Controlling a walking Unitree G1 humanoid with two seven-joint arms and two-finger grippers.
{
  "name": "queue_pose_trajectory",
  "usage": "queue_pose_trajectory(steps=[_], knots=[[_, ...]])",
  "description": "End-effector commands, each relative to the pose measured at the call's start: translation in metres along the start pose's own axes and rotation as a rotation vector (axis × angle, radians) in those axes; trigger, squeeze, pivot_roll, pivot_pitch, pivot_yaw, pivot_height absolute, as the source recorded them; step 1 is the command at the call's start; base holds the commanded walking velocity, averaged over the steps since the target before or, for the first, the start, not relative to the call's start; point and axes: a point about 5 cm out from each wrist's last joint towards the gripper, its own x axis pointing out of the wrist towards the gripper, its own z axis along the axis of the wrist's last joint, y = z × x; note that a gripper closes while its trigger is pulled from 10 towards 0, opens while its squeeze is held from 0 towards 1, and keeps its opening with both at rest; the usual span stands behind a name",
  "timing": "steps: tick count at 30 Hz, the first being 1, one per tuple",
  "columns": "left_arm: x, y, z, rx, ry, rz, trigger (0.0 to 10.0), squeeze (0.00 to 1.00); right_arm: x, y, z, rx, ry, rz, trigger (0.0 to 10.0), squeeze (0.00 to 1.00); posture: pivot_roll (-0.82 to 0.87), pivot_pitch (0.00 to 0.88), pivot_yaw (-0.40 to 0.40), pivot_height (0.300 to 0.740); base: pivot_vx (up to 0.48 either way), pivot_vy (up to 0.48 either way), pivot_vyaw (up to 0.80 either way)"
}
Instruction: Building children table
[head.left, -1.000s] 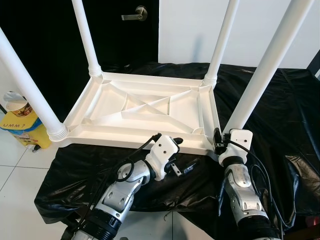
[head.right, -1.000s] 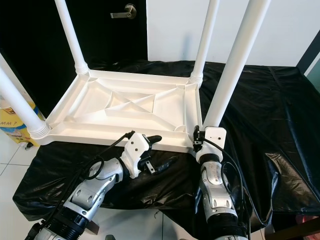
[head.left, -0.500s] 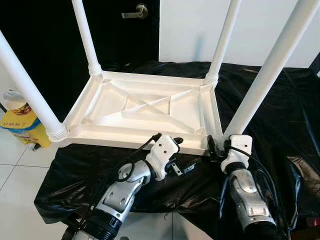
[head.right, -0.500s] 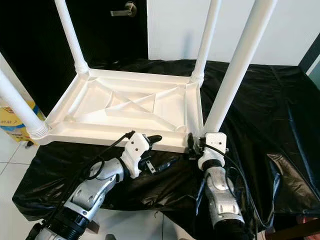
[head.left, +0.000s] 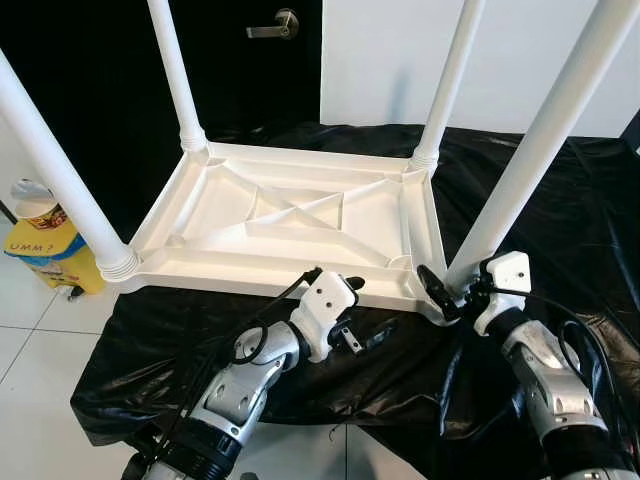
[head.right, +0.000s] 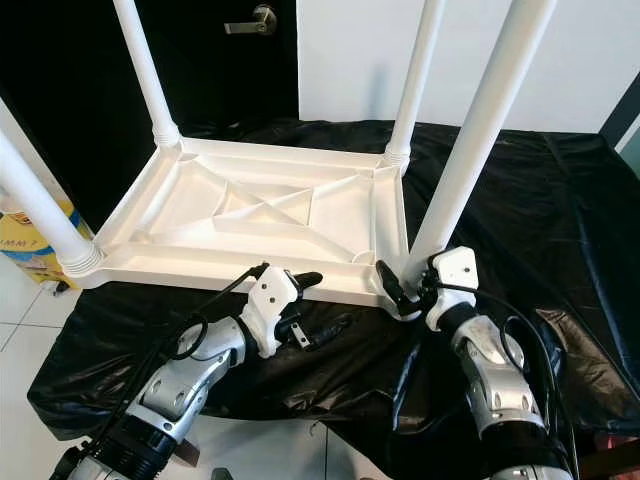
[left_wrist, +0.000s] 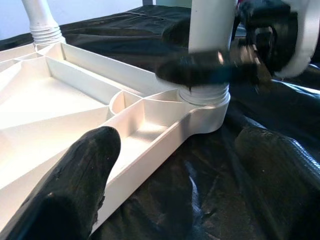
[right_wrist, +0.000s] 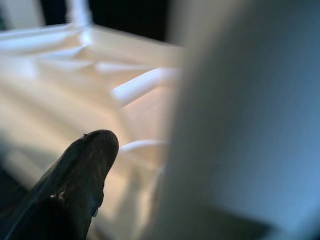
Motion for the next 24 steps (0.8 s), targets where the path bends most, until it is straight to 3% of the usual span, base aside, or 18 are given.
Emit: queue_pose_trajectory(steps=[1, 4, 5, 7, 15, 16, 21, 22, 24], knots=[[-0.002, 0.0, 0.001, 0.011, 0.007, 0.007, 10.0, 0.0, 0.002, 0.001, -0.006, -0.025, 0.039, 0.058, 10.0, 0.0, 0.0, 0.0, -0.033, 0.74, 0.0, 0.0, 0.0], [-0.003, 0.0, 0.001, 0.015, 0.01, 0.004, 10.0, 0.0, 0.004, 0.001, -0.007, -0.023, 0.043, 0.077, 10.0, 0.0, 0.01, 0.0, -0.036, 0.74, 0.0, 0.0, 0.0], [-0.004, 0.001, 0.001, 0.019, 0.011, 0.006, 10.0, 0.0, 0.004, 0.0, -0.009, -0.02, 0.048, 0.078, 0.6, 0.0, 0.02, 0.0, -0.039, 0.74, 0.0, 0.0, 0.0], [-0.005, 0.001, 0.002, 0.022, 0.011, 0.01, 10.0, 0.0, 0.003, -0.001, -0.012, -0.018, 0.059, 0.08, 0.0, 0.0, 0.03, 0.0, -0.048, 0.74, 0.0, 0.0, 0.0], [-0.007, -0.001, 0.0, 0.021, 0.017, 0.014, 10.0, 0.0, -0.003, 0.0, -0.022, -0.012, 0.097, 0.084, 0.0, 0.0, 0.04, 0.0, -0.047, 0.74, 0.0, 0.0, 0.0], [-0.007, -0.001, 0.0, 0.021, 0.017, 0.011, 10.0, 0.0, -0.003, 0.0, -0.023, -0.001, 0.099, 0.07, 1.5, 0.0, 0.03, 0.0, -0.044, 0.74, 0.0, 0.0, 0.0], [-0.007, -0.002, 0.0, 0.021, 0.018, 0.008, 10.0, 0.0, -0.003, 0.0, -0.024, 0.009, 0.098, 0.056, 1.5, 0.0, 0.03, 0.0, -0.044, 0.74, 0.0, 0.0, 0.0], [-0.006, -0.002, 0.0, 0.021, 0.019, 0.004, 10.0, 0.0, -0.004, 0.001, -0.025, 0.012, 0.095, 0.032, 10.0, 0.0, 0.03, 0.0, -0.043, 0.74, 0.0, 0.0, 0.0], [-0.006, -0.002, -0.001, 0.02, 0.021, 0.001, 10.0, 0.0, -0.005, 0.001, -0.027, 0.006, 0.098, -0.032, 10.0, 0.0, 0.03, 0.0, -0.042, 0.74, 0.0, 0.0, 0.0]])
